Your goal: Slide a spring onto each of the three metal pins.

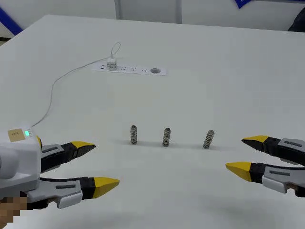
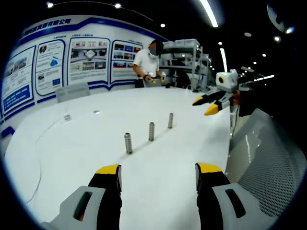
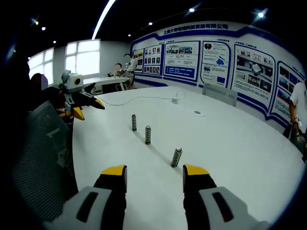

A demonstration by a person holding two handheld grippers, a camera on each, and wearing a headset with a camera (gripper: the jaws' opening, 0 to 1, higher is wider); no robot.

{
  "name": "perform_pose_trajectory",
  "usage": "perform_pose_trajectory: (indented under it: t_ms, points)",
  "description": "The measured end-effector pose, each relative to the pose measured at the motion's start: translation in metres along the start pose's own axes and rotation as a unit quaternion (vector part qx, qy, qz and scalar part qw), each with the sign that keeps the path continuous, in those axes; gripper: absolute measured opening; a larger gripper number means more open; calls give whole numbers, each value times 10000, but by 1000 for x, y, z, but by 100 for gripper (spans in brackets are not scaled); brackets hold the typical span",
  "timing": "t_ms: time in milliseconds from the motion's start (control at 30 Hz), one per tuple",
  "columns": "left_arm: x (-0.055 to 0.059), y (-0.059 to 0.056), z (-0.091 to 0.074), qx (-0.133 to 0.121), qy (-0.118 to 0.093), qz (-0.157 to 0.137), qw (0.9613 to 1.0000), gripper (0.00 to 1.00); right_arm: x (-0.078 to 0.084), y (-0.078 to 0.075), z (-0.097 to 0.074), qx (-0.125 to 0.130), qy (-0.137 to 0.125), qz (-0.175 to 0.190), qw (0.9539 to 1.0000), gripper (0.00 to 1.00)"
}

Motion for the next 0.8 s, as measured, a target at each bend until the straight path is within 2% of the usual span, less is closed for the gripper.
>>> perform_pose_trajectory:
  t_ms: [533,800]
  points:
    - [2,1,0,-55,-25,-107,9999,64,21,1,-7,176,33,335,9993,52]
    - [1,0,-1,-78,-41,-125,9999,64,24,3,-7,232,10,401,9989,52]
Point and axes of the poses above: the centre of the closed fingertips' face, and the gripper's own axes: z roughly forward along the fingers, y roughly to its left, x roughly out of its underside, the point moved 4 cm from there along -z, roughly backward along the fingers, and after that the axes turned 4 degrees about -x, right-handed, at the moved point
